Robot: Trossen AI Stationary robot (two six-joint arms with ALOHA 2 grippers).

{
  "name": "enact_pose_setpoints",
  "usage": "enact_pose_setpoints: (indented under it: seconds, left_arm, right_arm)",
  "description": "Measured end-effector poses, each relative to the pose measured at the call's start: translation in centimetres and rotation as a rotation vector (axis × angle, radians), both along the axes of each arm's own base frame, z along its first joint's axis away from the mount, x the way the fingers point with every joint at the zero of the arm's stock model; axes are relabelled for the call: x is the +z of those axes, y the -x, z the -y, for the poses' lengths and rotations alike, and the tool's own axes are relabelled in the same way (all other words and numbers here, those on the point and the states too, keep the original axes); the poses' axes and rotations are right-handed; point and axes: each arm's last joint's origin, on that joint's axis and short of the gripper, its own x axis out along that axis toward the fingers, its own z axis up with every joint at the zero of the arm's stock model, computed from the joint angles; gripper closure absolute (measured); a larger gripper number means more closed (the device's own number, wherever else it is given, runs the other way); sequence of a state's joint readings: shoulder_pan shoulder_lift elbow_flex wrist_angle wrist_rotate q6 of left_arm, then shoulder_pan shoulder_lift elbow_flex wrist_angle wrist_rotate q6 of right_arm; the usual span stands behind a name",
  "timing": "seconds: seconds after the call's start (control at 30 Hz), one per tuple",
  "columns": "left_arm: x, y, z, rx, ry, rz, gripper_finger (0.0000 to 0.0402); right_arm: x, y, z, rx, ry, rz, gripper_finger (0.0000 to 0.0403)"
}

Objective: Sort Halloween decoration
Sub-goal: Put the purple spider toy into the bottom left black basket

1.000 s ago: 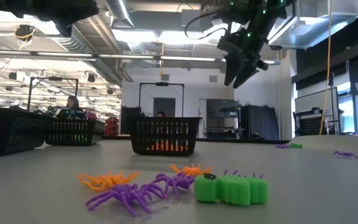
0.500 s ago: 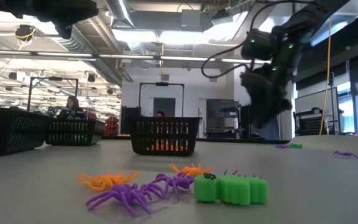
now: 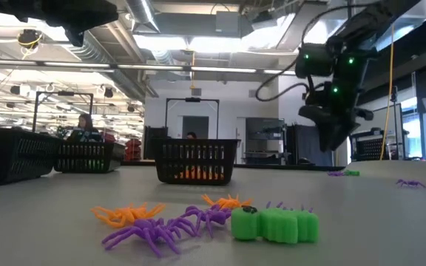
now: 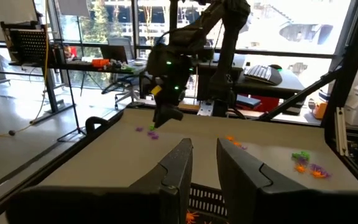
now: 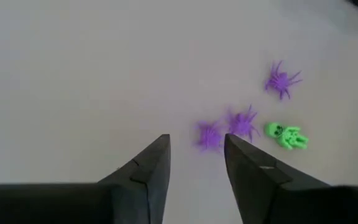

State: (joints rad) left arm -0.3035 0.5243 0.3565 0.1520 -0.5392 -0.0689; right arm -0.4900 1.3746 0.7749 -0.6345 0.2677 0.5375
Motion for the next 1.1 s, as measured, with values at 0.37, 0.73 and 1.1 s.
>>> enact_pose_setpoints:
  seconds: [0.37, 0.73, 1.1]
  left_arm:
    - [0.0, 0.0, 0.0, 0.000, 0.000, -0.001, 0.0334]
    - [0.0, 0.0, 0.0, 0.000, -0.001, -0.001, 0.0334]
    - [0.0, 0.0, 0.0, 0.000, -0.001, -0.001, 0.0334]
  right_arm:
    - [-3.5, 3.5, 2.5, -0.096, -0.104, 0.076, 0.0276]
    - [-5.6, 4.4, 1.6, -0.096, -0.097, 0.096, 0.0277]
    - [-5.6, 4.1, 1.8, -0.058, -0.079, 0.130, 0.0395]
